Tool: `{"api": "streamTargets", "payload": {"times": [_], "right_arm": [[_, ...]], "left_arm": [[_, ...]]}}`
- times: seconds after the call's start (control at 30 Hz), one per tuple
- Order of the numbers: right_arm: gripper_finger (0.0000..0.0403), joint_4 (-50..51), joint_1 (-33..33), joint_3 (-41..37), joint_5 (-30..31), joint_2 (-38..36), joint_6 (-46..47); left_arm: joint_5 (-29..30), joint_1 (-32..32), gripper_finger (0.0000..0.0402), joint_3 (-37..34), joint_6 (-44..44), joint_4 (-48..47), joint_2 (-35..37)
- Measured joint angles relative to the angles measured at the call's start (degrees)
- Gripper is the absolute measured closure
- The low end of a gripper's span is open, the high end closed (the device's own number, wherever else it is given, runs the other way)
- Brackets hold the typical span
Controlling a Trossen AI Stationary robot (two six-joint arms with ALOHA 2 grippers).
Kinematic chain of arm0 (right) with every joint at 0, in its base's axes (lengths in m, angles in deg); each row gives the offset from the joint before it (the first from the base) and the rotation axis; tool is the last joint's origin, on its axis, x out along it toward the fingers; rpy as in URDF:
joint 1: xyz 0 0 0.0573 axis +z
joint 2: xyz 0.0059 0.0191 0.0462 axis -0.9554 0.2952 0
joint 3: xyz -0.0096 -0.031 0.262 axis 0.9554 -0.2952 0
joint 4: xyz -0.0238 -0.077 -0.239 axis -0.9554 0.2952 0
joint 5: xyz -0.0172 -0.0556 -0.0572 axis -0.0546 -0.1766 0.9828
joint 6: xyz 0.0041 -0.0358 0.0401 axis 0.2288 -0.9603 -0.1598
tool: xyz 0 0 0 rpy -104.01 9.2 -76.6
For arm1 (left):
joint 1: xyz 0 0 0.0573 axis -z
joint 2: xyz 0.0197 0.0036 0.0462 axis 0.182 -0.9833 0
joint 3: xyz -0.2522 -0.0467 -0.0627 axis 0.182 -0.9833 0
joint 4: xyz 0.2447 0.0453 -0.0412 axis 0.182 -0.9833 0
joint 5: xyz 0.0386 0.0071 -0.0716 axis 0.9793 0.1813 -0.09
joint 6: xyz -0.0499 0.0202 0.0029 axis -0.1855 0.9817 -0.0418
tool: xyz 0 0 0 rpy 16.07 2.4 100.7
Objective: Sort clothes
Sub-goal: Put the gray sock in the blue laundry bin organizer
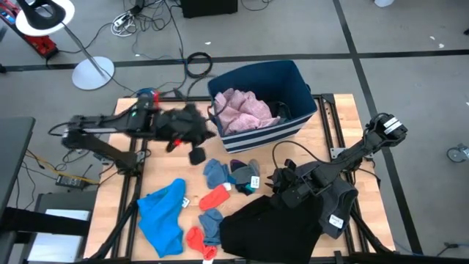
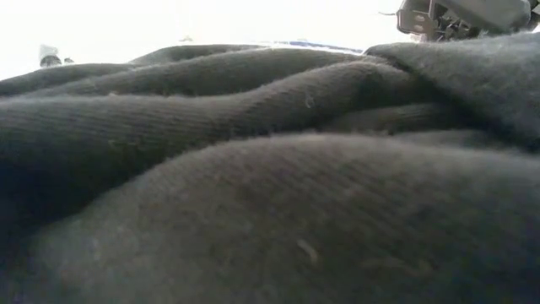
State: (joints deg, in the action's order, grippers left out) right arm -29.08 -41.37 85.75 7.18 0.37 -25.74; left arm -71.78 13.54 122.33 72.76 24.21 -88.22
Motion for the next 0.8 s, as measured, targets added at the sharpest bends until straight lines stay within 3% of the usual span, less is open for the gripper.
{"api": "streamTargets", "payload": {"times": [0.2,0.4,0.57,0.8], "right_arm": [[0.0285,-0.9,0.0,0.0,0.0,0.0,0.0],[0.0285,-1.7,0.0,0.0,0.0,0.0,0.8],[0.0285,-1.7,0.0,0.0,0.0,0.0,1.6],[0.0285,-2.1,0.0,0.0,0.0,0.0,2.1]], "left_arm": [[-2.1,2.5,0.0401,-24.1,-7.0,11.0,14.6],[-2.5,4.6,0.0401,-41.0,-13.9,16.1,26.8],[-3.6,5.0,0.0401,-50.7,-15.1,23.1,33.6],[-5.9,5.0,0.0401,-57.9,-15.3,28.2,35.8]]}}
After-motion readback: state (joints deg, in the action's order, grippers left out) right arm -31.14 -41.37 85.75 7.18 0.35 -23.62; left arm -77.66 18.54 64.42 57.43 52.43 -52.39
